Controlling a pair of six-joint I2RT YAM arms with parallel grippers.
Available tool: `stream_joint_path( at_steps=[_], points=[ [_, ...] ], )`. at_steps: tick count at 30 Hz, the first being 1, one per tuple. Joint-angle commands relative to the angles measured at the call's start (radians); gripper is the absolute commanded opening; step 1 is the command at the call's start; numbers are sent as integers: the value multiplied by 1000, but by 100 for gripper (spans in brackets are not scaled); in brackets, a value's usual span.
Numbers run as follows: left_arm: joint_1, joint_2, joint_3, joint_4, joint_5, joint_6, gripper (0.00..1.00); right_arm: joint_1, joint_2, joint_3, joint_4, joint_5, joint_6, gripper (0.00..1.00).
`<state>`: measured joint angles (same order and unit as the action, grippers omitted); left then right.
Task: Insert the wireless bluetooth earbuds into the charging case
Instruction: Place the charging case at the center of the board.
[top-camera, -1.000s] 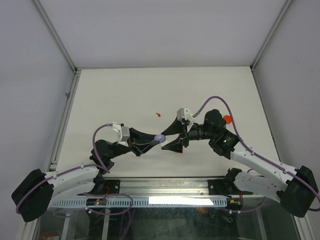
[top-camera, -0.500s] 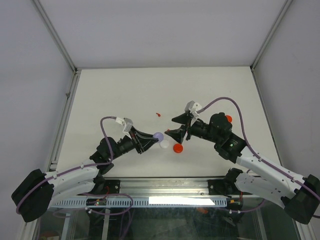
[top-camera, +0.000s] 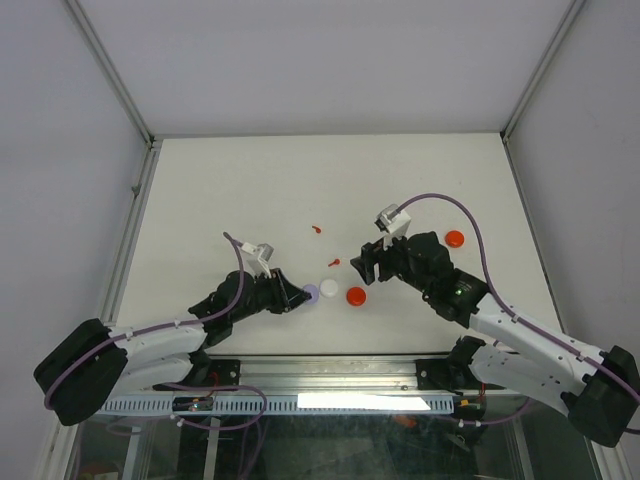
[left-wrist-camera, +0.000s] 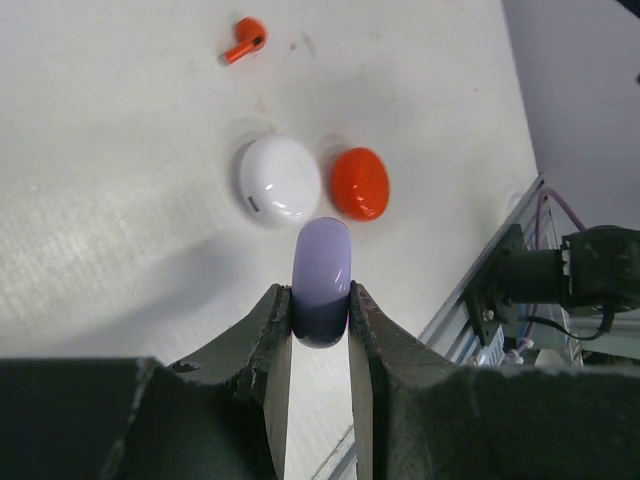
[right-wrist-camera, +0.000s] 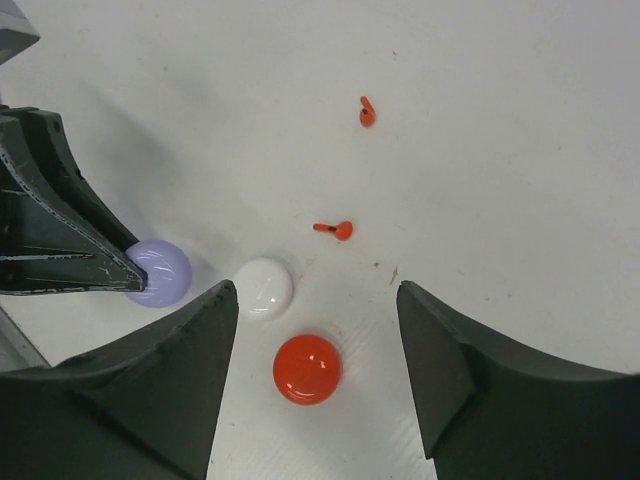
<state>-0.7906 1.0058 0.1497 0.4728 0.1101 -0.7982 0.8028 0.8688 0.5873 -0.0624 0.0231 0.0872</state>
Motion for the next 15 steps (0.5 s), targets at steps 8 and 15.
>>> stream_joint_path(
  at_steps=[8,15],
  points=[
    [3,149,47,-47,-38,-135,10,7,55,-24,-92,78,127,66],
    [4,209,68,-70,-32,-140,21,25,109,-15,-122,90,149,66]
  ],
)
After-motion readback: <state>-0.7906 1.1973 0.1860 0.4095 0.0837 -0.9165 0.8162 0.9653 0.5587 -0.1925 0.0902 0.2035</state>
